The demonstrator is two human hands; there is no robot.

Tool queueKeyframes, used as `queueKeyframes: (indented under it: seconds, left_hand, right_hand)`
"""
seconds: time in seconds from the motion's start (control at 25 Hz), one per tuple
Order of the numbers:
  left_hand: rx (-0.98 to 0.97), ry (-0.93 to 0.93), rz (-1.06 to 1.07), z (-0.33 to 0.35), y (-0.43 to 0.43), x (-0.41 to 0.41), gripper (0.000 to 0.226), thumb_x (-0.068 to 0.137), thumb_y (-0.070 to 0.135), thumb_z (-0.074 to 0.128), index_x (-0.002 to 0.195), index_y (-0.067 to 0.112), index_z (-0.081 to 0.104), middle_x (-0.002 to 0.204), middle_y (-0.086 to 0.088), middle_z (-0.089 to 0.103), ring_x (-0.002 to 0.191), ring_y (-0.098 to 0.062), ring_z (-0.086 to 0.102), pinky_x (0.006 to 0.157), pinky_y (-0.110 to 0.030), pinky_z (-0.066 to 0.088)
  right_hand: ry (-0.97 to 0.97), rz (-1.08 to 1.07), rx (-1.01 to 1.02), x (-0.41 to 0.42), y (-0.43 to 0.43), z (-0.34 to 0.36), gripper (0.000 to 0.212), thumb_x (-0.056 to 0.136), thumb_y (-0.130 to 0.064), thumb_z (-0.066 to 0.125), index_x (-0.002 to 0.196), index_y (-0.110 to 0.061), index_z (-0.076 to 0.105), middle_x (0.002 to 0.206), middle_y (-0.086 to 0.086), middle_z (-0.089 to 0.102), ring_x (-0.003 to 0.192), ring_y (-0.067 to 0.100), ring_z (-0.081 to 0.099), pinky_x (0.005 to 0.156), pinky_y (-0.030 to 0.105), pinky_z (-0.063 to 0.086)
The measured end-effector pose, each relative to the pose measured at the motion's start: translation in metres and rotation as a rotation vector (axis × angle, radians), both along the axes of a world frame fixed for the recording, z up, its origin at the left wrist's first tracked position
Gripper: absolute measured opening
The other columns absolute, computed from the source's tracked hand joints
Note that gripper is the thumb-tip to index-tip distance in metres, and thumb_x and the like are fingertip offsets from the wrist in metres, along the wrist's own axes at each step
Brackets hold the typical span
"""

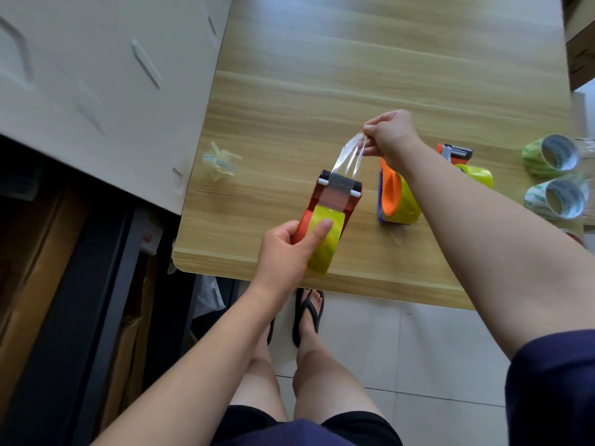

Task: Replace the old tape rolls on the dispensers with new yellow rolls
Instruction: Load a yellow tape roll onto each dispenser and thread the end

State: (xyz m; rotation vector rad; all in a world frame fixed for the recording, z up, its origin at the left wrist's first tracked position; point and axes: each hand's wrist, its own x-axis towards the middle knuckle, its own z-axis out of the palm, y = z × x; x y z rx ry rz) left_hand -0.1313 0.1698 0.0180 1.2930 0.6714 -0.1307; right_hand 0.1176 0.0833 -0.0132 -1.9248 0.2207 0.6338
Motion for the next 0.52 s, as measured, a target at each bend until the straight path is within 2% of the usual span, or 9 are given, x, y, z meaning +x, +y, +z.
queueKeyframes:
  seconds: [0.04, 0.12, 0.2, 0.32, 0.36, 0.44, 0.52]
  left_hand:
    - [0.024, -0.002, -0.004, 0.001, 0.000, -0.002, 0.041, 0.080, 0.032, 0.068, 0.089, -0.008, 0.063, 0.083, -0.019, 0.064, 0.075, -0.026, 0.060, 0.074, -0.044, 0.055]
    - [-0.021, -0.026, -0.050, 0.003, 0.001, -0.011, 0.020, 0.083, 0.018, 0.067, 0.092, 0.000, 0.066, 0.085, -0.013, 0.068, 0.077, -0.020, 0.063, 0.068, -0.032, 0.057]
    - [-0.127, -0.099, -0.059, 0.001, 0.006, -0.021, 0.024, 0.077, 0.020, 0.067, 0.092, 0.002, 0.066, 0.083, -0.011, 0.066, 0.076, -0.020, 0.063, 0.066, -0.026, 0.054]
    - [-0.099, -0.106, 0.019, 0.003, 0.010, -0.023, 0.046, 0.065, 0.041, 0.078, 0.086, 0.002, 0.068, 0.077, -0.013, 0.065, 0.070, -0.021, 0.063, 0.061, -0.025, 0.053]
    - [-0.078, -0.099, 0.043, 0.005, 0.013, -0.023, 0.045, 0.062, 0.041, 0.079, 0.084, 0.004, 0.069, 0.076, -0.011, 0.067, 0.069, -0.020, 0.064, 0.060, -0.025, 0.053]
    - [-0.077, -0.119, 0.029, 0.010, 0.016, -0.025, 0.037, 0.062, 0.029, 0.083, 0.086, 0.004, 0.069, 0.075, -0.010, 0.069, 0.068, -0.020, 0.065, 0.060, -0.025, 0.054]
    - [-0.114, -0.169, 0.006, 0.011, 0.019, -0.031, 0.036, 0.063, 0.023, 0.077, 0.089, 0.000, 0.068, 0.075, -0.010, 0.068, 0.068, -0.019, 0.065, 0.059, -0.025, 0.053]
  right_hand:
    - [-0.004, -0.018, -0.003, 0.003, 0.000, 0.001, 0.021, 0.091, 0.007, 0.045, 0.074, -0.004, 0.053, 0.065, 0.019, 0.056, 0.037, 0.014, 0.061, 0.042, 0.028, 0.055]
    - [-0.003, -0.040, 0.008, 0.009, -0.002, 0.004, 0.020, 0.092, 0.006, 0.045, 0.075, -0.003, 0.052, 0.065, 0.020, 0.056, 0.037, 0.016, 0.062, 0.042, 0.028, 0.055]
    - [-0.009, -0.022, 0.010, 0.013, -0.002, 0.007, 0.019, 0.092, 0.006, 0.045, 0.076, -0.003, 0.051, 0.066, 0.020, 0.055, 0.036, 0.016, 0.061, 0.040, 0.025, 0.053]
    - [-0.016, 0.022, 0.000, 0.013, 0.006, 0.009, 0.020, 0.091, 0.007, 0.045, 0.074, -0.002, 0.052, 0.067, 0.019, 0.054, 0.035, 0.014, 0.061, 0.040, 0.023, 0.051]
    - [-0.017, 0.014, 0.001, 0.014, 0.010, 0.009, 0.020, 0.091, 0.007, 0.045, 0.074, -0.002, 0.051, 0.068, 0.019, 0.054, 0.035, 0.014, 0.060, 0.040, 0.023, 0.051]
    - [-0.019, -0.050, 0.014, 0.018, 0.015, 0.010, 0.019, 0.091, 0.007, 0.046, 0.075, -0.002, 0.050, 0.069, 0.019, 0.054, 0.033, 0.013, 0.059, 0.039, 0.024, 0.051]
    - [-0.014, -0.090, 0.034, 0.023, 0.017, 0.013, 0.012, 0.091, 0.007, 0.047, 0.082, 0.002, 0.051, 0.068, 0.018, 0.054, 0.032, 0.013, 0.058, 0.038, 0.025, 0.051]
